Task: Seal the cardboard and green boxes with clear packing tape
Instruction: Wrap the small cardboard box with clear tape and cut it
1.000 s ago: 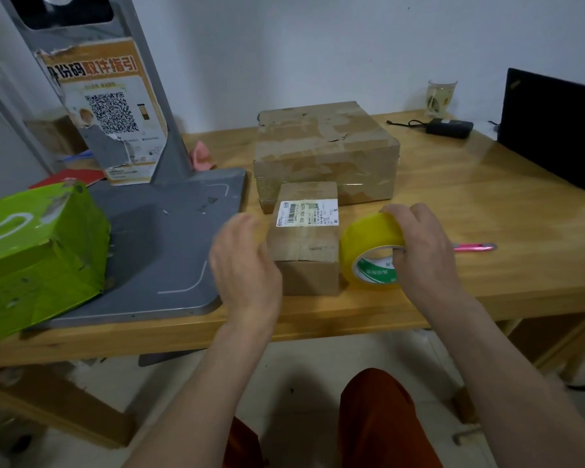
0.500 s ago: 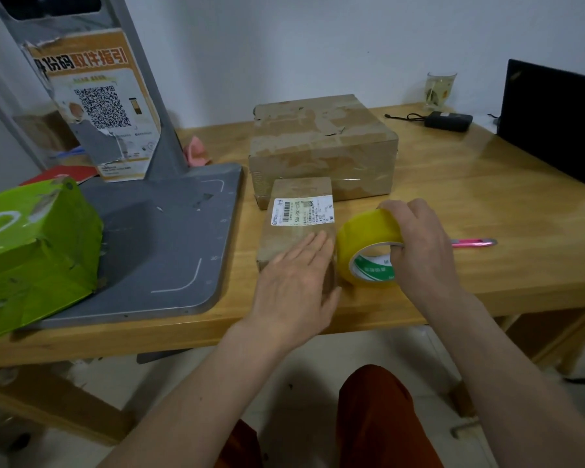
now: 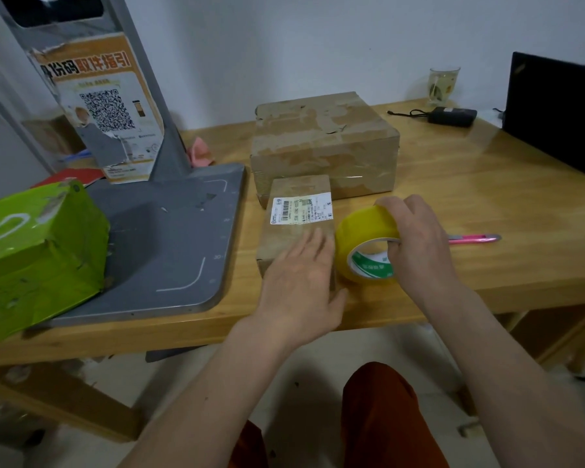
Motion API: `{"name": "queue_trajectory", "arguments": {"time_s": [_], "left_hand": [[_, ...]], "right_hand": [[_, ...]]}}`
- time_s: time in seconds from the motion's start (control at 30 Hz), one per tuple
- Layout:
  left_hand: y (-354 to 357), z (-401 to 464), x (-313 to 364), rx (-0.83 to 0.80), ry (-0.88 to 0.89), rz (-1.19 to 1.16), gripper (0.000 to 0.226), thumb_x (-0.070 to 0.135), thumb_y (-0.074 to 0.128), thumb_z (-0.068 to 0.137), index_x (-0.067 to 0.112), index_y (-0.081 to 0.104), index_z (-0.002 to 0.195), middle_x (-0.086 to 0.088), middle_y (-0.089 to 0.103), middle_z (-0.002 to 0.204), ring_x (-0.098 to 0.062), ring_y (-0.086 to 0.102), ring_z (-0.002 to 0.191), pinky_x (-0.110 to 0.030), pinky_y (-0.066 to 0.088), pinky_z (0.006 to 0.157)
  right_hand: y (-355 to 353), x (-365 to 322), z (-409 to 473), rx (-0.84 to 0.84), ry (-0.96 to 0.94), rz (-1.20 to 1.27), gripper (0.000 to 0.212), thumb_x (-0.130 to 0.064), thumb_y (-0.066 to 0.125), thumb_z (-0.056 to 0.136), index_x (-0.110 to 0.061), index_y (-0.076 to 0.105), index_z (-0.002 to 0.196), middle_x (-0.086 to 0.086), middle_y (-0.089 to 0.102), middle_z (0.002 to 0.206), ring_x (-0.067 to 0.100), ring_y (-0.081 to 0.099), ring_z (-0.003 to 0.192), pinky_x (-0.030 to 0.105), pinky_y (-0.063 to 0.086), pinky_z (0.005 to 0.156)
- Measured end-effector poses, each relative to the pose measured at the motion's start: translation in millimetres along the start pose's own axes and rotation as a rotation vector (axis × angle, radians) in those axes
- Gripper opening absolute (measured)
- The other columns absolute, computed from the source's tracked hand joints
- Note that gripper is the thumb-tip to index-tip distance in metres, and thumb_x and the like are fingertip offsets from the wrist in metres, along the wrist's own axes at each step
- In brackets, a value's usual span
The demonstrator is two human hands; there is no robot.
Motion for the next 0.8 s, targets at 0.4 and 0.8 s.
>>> {"name": "queue_trajectory", "arguments": {"time_s": [0.4,0.8], "left_hand": [[9.1,33.2,-48.2,-0.240,-0.385,0.143,0.131,0.087,0.061,0.060,0.031,-0.008,0.155,-0.022,-0.011,0.161,-0.046,0.019,0.143,-0.051,0.025,0.115],[-1.4,19.6,-70.6,-0.031,-0.442,-0.570,0.123,0.074,0.080,0.047,0.043,0.021,0.151,-0.001,0.018,0.159,-0.029,0.028,0.141,-0.046,0.033,0.113]], "right_hand": [[-0.6,-5.0,1.4,-0.060,-0.014,-0.050,0.055,0.010,0.054,0.086,-0.015,0.049,0.134,0.014,0.047,0.118,0.027,0.042,0.109,0.029,0.031,0.079],[-26.8,-43.6,14.7,-0.008,-0.175,-0.020,0.064,0.018,0.052,0.080,-0.014,0.051,0.135,0.015,0.047,0.114,0.030,0.044,0.106,0.029,0.030,0.077]]}}
Point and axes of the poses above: each hand's wrist, its own z-axis towards the middle knuckle, its own y-axis out of the palm, x = y × z, the point moved 8 cm from there along z, towards the middle knuckle
